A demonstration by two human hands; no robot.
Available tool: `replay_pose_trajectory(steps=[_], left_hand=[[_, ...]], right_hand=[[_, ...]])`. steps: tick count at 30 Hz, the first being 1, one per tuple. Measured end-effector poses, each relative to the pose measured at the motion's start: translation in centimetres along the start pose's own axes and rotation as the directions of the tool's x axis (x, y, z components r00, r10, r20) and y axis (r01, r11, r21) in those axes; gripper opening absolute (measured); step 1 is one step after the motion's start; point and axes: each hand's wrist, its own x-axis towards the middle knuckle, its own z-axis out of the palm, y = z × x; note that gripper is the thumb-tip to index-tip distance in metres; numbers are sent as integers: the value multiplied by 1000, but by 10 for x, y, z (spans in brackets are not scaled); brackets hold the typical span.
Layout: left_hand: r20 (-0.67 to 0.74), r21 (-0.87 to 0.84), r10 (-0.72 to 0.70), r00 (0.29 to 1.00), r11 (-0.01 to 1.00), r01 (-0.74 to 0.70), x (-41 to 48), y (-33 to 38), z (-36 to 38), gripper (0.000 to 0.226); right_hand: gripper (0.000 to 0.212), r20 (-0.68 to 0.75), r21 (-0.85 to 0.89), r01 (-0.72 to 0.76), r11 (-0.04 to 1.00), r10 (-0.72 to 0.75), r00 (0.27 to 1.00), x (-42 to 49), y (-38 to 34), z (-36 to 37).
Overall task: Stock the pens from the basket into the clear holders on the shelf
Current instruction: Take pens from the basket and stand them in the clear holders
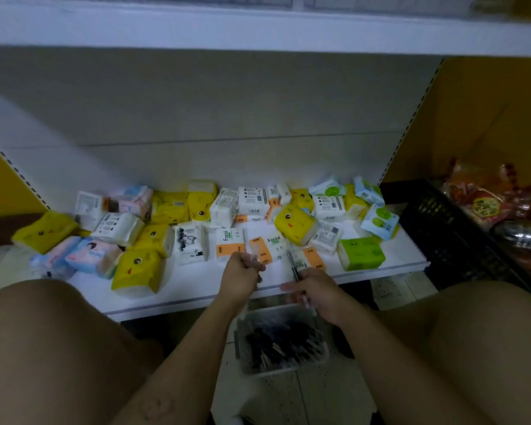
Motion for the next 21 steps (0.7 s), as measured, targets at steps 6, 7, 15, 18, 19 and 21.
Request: replay_pose_trajectory(steps=[6,7,15,18,19,21], left_hand=[[40,140,247,968,958,-250,-5,43,0,30],[45,124,276,960,952,-279,-6,52,0,31],[58,-149,399,915,910,-387,-16,135,-3,11],[93,-34,469,878,883,-468,-22,161,-7,14],[96,-20,498,862,867,-499,-26,172,-8,12],[90,-12,550,830,834,-551,-33,195,-8,11]], right_hand=[[26,-179,-29,302,953,-302,936,-7,-34,16],[26,-186,-6,355,935,-350,918,-10,-40,18],[23,-260,-27,579,815,-565,783,-33,-94,9],[24,-294,-110,664,739,-663,689,-48,-116,4],[24,-302,-143,701,699,-705,642,-55,-124,3],[25,-324,-180,742,646,-751,575,-67,-142,4]])
